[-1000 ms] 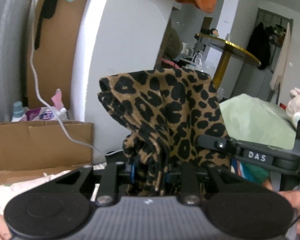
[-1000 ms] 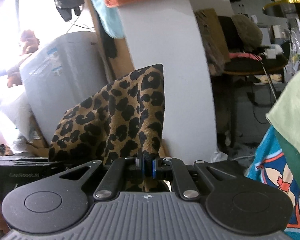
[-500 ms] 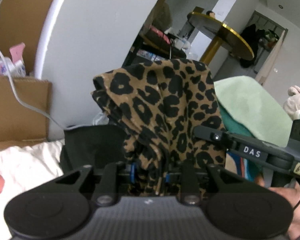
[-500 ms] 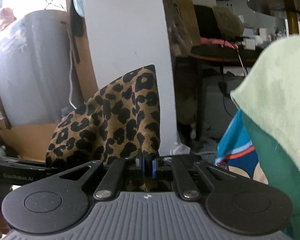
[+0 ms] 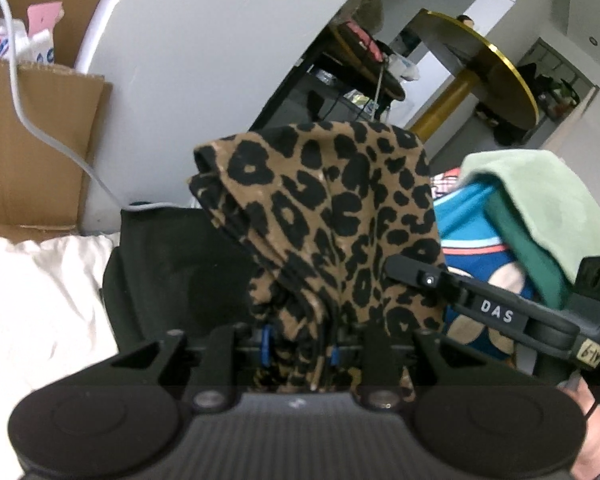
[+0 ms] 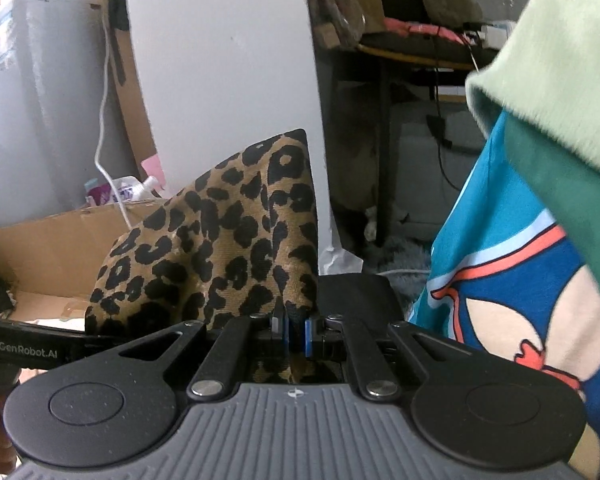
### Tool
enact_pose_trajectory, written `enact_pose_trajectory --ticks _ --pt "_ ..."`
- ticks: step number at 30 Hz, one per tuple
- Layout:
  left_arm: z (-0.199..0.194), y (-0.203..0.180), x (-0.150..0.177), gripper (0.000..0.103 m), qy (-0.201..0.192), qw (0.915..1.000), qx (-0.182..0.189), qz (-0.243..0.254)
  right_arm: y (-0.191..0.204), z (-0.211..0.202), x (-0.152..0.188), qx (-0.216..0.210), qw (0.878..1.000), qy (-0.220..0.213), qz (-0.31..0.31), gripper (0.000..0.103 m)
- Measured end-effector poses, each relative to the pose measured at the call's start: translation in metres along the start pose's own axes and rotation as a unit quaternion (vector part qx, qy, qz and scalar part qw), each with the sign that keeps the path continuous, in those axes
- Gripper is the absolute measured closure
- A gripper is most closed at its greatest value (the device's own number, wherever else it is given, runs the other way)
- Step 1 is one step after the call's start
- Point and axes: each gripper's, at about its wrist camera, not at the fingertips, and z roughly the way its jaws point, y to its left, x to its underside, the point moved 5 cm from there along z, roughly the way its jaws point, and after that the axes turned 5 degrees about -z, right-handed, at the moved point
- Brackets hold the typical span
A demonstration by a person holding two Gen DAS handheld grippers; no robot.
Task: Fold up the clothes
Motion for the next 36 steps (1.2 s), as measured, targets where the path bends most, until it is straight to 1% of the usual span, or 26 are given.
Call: enact_pose_trajectory --ticks 2,6,14,19,25,27,31,36 --pt "0.010 0.009 -0.002 0.076 0.003 0.9999 -0.001 -0.014 -0.005 0.011 0.002 -0.002 1.000 0.002 0.021 0.097" --pt "0.025 0.022 -0.008 0.076 0.001 0.9996 -0.008 -0.027 -0.010 0.035 0.004 0.004 0.999 0.002 0.034 0.097" --pt "0.045 0.052 -0.020 0.076 -0.005 0.9983 -0.024 -0.053 -0.013 0.078 0.003 0.001 1.000 0.013 0.023 0.097" --pt "0.063 0.077 -0.025 0.076 -0.002 0.9961 -0.038 -0.080 -0.011 0.106 0.004 -0.005 0.999 0.036 0.006 0.097" --pt "0.079 0.099 -0.029 0.076 0.000 0.9930 -0.040 -0.111 -0.010 0.140 0.009 0.001 0.998 0.060 -0.013 0.097" --pt "0.082 0.102 -0.030 0.076 0.000 0.9926 -0.041 -0.114 -0.010 0.149 0.011 0.005 0.998 0.067 -0.015 0.097" --pt "0.089 0.111 -0.031 0.076 0.000 0.9907 -0.039 -0.130 -0.016 0.168 0.017 0.011 0.996 0.089 0.001 0.097" --pt "0.097 0.123 -0.032 0.077 -0.001 0.9880 -0.037 -0.150 -0.021 0.186 0.019 0.008 0.995 0.102 0.011 0.097"
